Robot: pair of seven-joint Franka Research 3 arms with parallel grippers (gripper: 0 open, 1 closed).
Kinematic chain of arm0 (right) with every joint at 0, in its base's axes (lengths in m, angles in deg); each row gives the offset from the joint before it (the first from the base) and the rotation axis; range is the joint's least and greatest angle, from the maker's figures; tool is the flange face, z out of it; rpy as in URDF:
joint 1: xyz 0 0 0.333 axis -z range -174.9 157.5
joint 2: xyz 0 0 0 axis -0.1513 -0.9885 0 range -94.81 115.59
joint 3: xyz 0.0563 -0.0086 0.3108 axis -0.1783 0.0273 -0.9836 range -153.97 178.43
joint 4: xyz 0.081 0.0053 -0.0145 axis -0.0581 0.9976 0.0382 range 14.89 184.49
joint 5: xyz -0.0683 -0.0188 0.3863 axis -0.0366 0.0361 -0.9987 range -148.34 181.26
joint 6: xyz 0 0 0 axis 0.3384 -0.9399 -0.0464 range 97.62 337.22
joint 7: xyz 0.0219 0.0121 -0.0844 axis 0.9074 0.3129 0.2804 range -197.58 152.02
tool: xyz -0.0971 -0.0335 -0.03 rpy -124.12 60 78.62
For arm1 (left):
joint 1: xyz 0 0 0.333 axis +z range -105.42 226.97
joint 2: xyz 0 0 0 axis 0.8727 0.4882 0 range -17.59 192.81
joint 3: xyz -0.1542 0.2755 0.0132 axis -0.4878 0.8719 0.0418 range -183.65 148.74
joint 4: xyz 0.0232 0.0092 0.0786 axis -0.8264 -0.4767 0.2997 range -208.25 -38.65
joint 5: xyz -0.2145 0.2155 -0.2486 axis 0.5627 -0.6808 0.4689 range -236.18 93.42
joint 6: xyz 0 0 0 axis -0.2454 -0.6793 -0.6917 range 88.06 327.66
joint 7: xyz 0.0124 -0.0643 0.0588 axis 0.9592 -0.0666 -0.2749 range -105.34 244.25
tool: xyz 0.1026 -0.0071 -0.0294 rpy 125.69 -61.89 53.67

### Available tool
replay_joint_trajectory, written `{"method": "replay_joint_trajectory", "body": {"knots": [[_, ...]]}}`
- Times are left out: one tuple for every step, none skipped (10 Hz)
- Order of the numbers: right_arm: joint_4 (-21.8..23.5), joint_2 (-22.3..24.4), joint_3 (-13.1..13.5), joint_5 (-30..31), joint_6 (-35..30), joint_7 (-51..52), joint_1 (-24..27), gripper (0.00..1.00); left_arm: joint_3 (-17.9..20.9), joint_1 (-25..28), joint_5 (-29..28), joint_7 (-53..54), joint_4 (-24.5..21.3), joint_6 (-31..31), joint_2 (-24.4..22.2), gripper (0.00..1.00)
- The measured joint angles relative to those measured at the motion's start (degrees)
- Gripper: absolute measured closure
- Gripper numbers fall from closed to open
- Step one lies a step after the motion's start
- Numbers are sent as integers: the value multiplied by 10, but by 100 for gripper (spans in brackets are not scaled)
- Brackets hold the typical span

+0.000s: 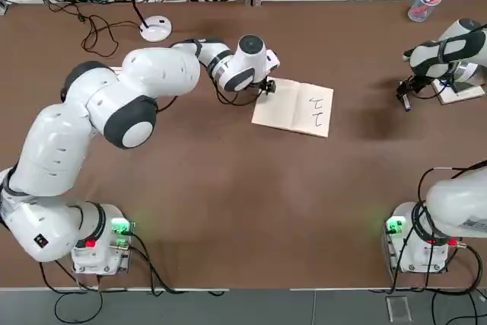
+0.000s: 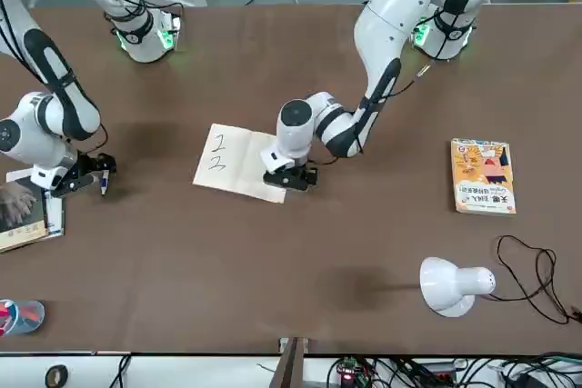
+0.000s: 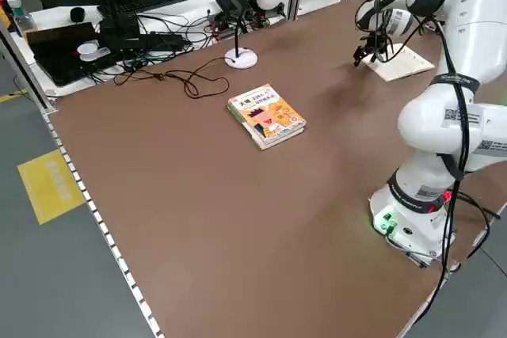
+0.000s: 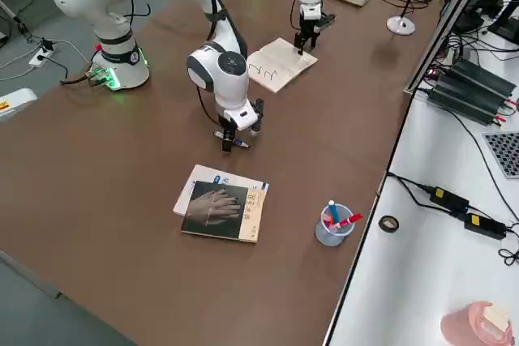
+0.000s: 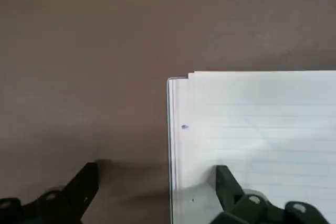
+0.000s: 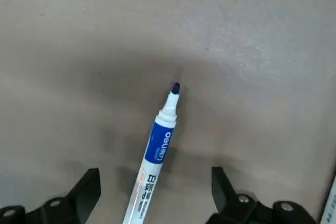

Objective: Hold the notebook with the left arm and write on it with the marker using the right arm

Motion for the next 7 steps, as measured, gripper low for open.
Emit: {"method": "replay_joint_trajectory", "body": {"knots": [[0,-1,0,0,2,-1,0,6,0,0,0,0,0,0,0,1],[0,-2,0,0,3,-1,0,6,0,0,0,0,0,0,0,1],[0,-4,0,0,5,-1,0,6,0,0,0,0,0,0,0,1],[0,-6,0,0,7,-1,0,6,0,0,0,0,0,0,0,1],[0,-8,0,0,8,-1,0,7,0,0,0,0,0,0,0,1],[0,-10,0,0,9,-1,0,7,0,0,0,0,0,0,0,1],[0,-10,0,0,10,-1,0,7,0,0,0,0,0,0,0,1]]}}
